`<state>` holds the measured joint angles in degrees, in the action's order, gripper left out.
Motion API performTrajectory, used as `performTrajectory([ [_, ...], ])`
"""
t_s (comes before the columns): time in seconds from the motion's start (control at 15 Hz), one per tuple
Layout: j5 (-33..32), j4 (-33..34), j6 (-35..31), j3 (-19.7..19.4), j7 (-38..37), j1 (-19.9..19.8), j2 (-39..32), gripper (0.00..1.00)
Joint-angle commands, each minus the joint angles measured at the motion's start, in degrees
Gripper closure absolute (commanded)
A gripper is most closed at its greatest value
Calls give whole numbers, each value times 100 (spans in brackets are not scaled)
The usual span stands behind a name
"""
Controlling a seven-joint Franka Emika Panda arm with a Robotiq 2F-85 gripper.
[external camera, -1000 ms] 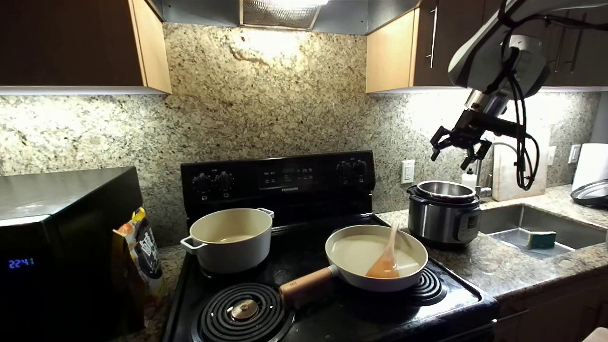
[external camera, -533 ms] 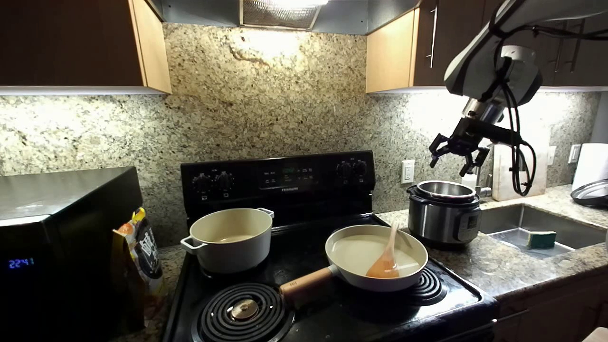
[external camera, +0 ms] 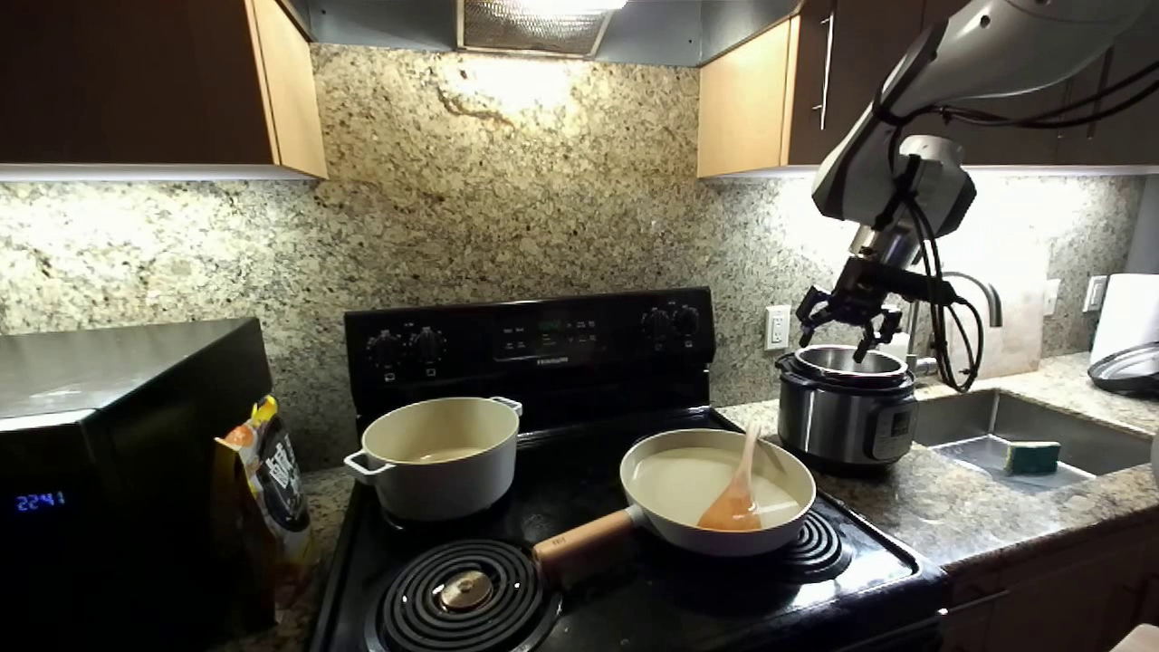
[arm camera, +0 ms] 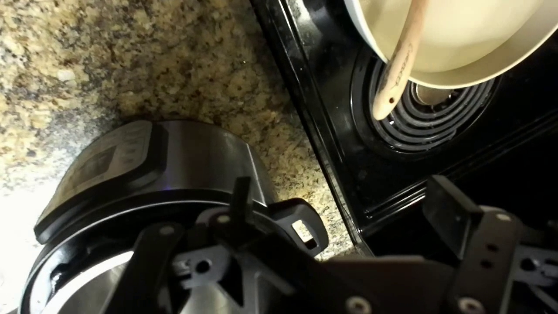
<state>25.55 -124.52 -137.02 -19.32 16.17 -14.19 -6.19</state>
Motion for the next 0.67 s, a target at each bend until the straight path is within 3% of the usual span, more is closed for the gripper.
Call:
performTrajectory([
  [0.0,-111,165,87,246,-6,-141,-30,0],
  [0.6,300,314,-180,499,346,-300,-409,0],
])
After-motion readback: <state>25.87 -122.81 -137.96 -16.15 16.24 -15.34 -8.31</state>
